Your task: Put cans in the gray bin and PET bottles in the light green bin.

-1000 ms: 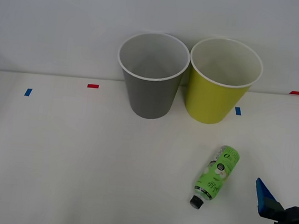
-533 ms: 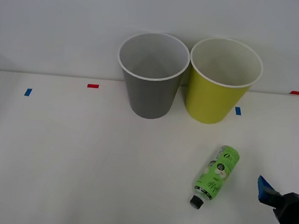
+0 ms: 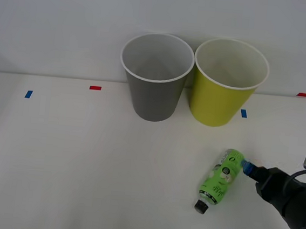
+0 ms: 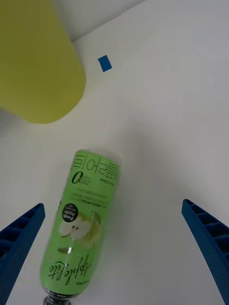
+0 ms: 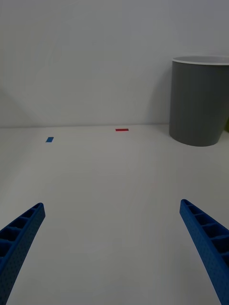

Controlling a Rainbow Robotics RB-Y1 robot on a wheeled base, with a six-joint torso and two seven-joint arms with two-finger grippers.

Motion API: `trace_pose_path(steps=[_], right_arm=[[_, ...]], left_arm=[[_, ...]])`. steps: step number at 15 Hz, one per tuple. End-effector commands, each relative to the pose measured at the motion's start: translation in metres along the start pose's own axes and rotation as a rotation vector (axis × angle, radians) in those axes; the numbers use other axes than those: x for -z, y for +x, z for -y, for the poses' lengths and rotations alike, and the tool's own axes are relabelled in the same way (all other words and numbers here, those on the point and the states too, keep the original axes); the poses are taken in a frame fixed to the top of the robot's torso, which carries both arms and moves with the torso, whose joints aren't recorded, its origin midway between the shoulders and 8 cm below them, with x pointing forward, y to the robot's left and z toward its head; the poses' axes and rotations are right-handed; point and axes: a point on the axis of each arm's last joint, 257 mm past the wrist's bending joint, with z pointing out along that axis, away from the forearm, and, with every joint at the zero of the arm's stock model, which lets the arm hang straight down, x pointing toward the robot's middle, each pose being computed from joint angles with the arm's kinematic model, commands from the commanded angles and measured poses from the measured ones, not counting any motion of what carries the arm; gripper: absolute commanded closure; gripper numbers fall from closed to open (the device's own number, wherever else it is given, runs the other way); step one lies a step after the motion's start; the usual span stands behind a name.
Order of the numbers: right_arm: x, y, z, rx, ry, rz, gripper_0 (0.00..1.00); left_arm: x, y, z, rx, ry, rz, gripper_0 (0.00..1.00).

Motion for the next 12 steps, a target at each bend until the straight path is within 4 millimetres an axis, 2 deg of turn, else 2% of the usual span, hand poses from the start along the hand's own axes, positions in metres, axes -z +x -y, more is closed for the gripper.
trace_pose_path(steps=[1,5,10,12], right_arm=[[-0.017,0.004,-0.008,-0.079,-0.017,-0.064,0.0],[-0.021,0.008,-0.009,-0.068,0.049,-0.159,0.0],[-0.041,0.011,-0.029,-0.184,0.063,-0.237,0.0],[-0.051,0.009,-0.028,-0.19,0.074,-0.277,0.0]], left_arm=[[0.0,0.0,0.0,0.0,0.0,0.0,0.03],[0.0,0.0,0.0,0.0,0.0,0.0,0.03],[0.0,0.0,0.0,0.0,0.0,0.0,0.02],[0.0,0.0,0.0,0.0,0.0,0.0,0.03]])
